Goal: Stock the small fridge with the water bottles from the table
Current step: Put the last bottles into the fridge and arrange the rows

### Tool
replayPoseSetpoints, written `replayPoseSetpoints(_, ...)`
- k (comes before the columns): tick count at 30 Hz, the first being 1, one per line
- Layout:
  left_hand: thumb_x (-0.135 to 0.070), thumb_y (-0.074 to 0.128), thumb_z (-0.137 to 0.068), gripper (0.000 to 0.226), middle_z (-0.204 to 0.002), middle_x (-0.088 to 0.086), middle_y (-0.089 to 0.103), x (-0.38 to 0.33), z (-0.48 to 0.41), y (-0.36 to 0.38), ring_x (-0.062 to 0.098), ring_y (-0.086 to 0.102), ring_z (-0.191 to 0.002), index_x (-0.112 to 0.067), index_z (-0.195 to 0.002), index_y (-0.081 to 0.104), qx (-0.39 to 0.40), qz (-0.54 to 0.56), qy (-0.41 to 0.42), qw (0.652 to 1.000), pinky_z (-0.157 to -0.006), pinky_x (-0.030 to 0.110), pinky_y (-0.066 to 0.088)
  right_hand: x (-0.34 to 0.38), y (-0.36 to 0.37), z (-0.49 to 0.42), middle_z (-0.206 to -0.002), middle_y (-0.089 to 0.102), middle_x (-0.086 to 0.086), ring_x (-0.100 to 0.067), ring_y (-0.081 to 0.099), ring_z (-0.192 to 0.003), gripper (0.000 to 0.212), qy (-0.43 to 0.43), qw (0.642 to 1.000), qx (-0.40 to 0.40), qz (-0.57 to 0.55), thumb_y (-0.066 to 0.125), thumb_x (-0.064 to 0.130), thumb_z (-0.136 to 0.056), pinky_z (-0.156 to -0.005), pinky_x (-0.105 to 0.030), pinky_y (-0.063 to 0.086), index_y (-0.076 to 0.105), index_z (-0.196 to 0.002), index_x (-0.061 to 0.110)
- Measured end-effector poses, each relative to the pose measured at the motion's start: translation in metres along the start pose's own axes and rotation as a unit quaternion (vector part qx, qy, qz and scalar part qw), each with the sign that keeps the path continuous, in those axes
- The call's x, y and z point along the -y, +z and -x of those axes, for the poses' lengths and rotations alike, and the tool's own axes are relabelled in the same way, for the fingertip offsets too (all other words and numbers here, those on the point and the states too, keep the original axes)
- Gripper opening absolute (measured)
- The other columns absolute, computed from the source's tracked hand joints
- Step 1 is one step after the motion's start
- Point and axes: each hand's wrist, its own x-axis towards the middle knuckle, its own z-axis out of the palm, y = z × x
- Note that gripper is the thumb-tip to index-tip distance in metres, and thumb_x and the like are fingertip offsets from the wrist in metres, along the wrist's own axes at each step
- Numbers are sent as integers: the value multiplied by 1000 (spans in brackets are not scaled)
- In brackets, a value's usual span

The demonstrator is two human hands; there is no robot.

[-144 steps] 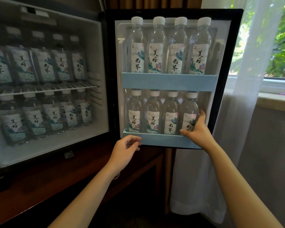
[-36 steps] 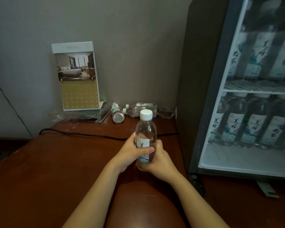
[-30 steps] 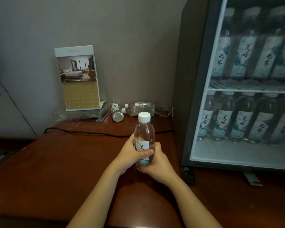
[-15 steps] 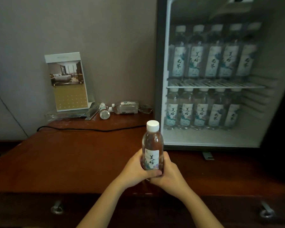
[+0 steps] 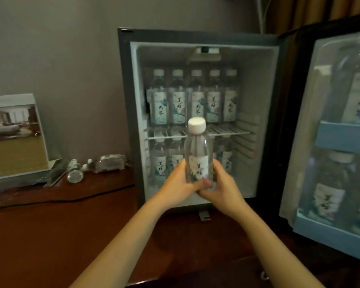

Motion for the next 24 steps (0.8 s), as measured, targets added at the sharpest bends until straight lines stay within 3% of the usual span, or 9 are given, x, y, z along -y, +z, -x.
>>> replayPoseSetpoints(2,-31,73,-77,49,-116,-14,56,-24,-31,-4,1,55,-107,-40,-113,41,-22,-13,41,999,-85,17,46,15,-20,-29,-104,58,23,18,56,-92,65,-34,999,-31,8,75,4,-73,-73,-4,45,42,-115,40)
replayPoseSetpoints(5,-29,70,-81,51,-120,-5,55,-52,-76,-12,9,53,-110,-28,-123,40,-59,-51,80,994,-89,29,48,29,-42,-74,-110,62,12,1,60,-100,64,-57,996,-63,17,75,9,-73,-80,-16,50,45,-127,25)
replayPoseSetpoints(9,-34,64,-85,57,-128,-1,54,-62,-124,-15,16,51,-117,-20,-131,35,-57,-79,50,994,-96,32,43,33,-60,-116,-111,55,9,-6,54,-102,60,-61,995,-60,50,71,8,-78,-76,0,42,43,-131,13)
replayPoseSetpoints(11,-38,61,-86,59,-133,0,51,-57,-140,-13,19,49,-122,-21,-135,34,-43,-96,21,994,-102,39,41,25,-63,-129,-120,56,1,-11,53,-109,62,-26,998,-34,43,69,7,-80,-87,-12,44,39,-133,14)
replayPoseSetpoints(13,-41,58,-88,59,-134,-3,49,-51,-148,-8,17,47,-123,-18,-137,34,-33,-126,9,991,-102,36,40,12,-64,-136,-126,56,-2,-15,54,-115,62,7,999,-17,31,67,5,-81,-90,-23,44,38,-134,16)
replayPoseSetpoints(15,-43,55,-89,56,-133,-2,51,-44,-153,-4,15,48,-121,-17,-135,37,-42,-127,15,991,-98,31,40,-1,-67,-140,-127,56,0,-16,54,-119,64,31,999,-22,17,65,8,-83,-92,-26,45,34,-138,17)
replayPoseSetpoints(20,-38,53,-92,44,-122,-4,57,-31,-162,-3,11,53,-112,-14,-128,47,-88,-97,33,991,-88,24,40,-9,-68,-150,-137,45,-5,-18,49,-122,78,74,997,-16,3,61,19,-89,-103,-36,43,6,-144,14)
replayPoseSetpoints(24,-38,49,-94,37,-119,3,62,-19,-172,-3,19,58,-109,-13,-120,54,-108,-141,26,984,-88,28,44,-17,-64,-155,-139,45,-5,-16,48,-121,65,63,998,-4,22,56,27,-91,-105,-36,41,15,-140,15)
